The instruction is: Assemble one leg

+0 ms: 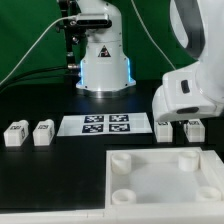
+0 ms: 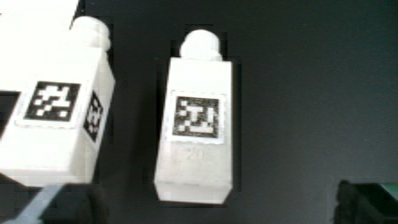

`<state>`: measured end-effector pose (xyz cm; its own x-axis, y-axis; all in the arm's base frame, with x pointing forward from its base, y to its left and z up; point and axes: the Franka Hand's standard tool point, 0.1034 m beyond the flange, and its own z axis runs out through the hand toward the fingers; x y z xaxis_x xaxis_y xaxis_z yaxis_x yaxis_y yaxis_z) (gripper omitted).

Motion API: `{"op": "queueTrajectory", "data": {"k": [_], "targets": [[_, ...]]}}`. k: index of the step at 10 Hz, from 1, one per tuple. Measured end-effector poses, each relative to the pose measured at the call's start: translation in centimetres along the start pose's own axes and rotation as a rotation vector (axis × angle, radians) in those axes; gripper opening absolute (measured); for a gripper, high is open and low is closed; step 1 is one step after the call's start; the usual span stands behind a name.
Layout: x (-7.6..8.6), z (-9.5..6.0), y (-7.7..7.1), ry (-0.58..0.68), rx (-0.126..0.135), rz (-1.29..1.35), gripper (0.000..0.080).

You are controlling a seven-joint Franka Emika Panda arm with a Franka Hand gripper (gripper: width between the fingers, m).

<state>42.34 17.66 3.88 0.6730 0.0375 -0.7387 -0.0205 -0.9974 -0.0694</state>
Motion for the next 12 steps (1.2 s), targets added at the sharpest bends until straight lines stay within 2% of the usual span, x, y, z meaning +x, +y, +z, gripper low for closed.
{"op": "queueTrajectory", "data": {"k": [2,4,8,9,10,11,12], "targets": [[0.1,2.4,0.1,-0.006,-0.004,0.006,0.0648],[-0.1,3.9,0.1,-0.011,-0.011,0.007,0.0648],[-0.1,4.3,0.2,-0.022,-0.012,0.010,0.0648],[-0.1,4.3,0.2,-0.022,-0.012,0.010,0.0559],[-0.1,4.3,0.2,-0.022,-0.012,0.010,0.0559],[-0.1,4.3,0.2,-0.022,-0.012,0.010,0.0327],[-0.1,4.3,0.2,-0.022,-0.012,0.010,0.0290]]}}
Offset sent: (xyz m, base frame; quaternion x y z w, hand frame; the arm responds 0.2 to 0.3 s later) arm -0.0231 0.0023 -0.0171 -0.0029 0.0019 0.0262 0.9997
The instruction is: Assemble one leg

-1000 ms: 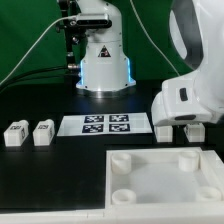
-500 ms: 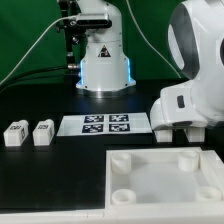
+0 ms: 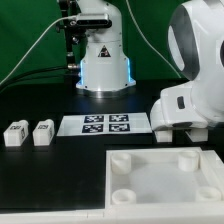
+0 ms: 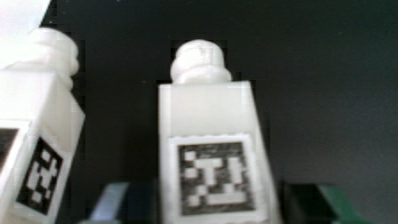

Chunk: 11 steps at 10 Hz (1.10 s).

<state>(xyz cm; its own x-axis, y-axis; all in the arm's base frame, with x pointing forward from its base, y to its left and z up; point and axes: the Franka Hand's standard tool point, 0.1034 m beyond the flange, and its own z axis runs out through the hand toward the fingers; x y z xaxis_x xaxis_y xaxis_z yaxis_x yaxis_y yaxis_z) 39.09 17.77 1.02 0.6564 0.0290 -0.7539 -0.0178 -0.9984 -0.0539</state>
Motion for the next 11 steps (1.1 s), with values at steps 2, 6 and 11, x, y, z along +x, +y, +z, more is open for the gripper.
{"op": "queueTrajectory", "data": {"k": [2,6,11], "targets": [[0.0,0.0,0.0,0.000,0.000,0.000,0.0290],[0.0,0.0,0.0,0.000,0.000,0.000,0.0290],[-2.7,-9.8,2.0,0.062,-0.001,-0.116,0.0291]]}}
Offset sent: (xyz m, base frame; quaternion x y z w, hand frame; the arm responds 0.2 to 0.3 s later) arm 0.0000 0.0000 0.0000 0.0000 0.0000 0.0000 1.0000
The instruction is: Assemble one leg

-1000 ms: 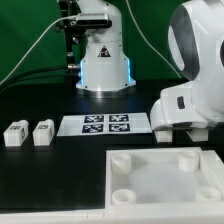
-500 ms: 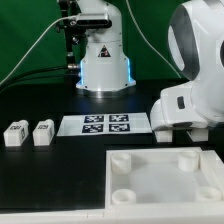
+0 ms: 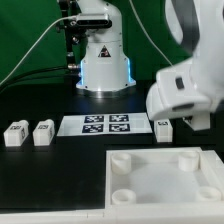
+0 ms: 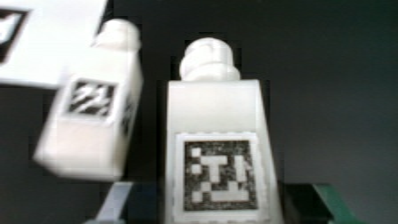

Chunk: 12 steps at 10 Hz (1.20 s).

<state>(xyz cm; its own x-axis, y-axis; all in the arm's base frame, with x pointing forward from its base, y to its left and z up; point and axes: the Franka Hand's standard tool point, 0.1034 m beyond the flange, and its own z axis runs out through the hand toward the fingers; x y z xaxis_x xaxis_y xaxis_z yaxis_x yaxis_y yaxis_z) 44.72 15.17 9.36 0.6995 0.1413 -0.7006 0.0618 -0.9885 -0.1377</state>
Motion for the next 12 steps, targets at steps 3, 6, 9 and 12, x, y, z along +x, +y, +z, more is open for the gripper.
{"op": "queueTrajectory", "data": {"k": [3,6,9,12], "targets": [[-0.8,-4.1,0.5,0.352,-0.017,-0.012,0.0291],[1.7,-6.3,2.8,0.665,-0.044,-0.066,0.0291],[4.4,-15.9,5.2,1.052,-0.106,-0.144,0.0291],[4.3,-15.6,6.7,1.351,-0.170,-0.142,0.0292]]}}
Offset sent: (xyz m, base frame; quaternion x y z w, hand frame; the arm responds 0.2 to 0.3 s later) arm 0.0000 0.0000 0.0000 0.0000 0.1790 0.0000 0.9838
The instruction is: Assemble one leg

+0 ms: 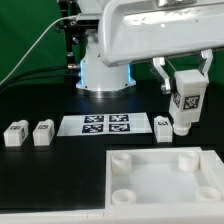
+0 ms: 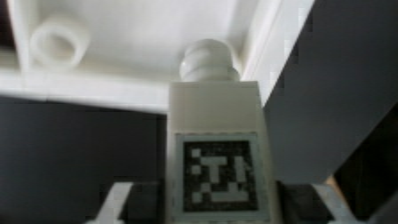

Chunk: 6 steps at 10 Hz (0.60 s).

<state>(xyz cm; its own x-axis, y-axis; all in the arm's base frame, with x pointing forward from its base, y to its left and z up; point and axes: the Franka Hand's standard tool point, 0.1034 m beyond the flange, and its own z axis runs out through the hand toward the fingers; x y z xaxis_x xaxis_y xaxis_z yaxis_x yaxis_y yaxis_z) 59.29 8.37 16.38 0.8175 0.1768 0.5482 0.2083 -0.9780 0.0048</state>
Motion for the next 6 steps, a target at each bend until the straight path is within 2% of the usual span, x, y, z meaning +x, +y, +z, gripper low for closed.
{"op": "queueTrajectory", "data": {"k": [1,2,3,6], "targets": [[-0.4,0.1,0.5,0.090,-0.027,-0.001,0.0292],[-1.2,0.6,0.6,0.086,-0.028,0.002,0.0292],[-1.1,1.0,0.4,0.057,-0.018,0.002,0.0292],[2.1,3.3,0.3,0.040,0.006,0.013,0.0292]]}}
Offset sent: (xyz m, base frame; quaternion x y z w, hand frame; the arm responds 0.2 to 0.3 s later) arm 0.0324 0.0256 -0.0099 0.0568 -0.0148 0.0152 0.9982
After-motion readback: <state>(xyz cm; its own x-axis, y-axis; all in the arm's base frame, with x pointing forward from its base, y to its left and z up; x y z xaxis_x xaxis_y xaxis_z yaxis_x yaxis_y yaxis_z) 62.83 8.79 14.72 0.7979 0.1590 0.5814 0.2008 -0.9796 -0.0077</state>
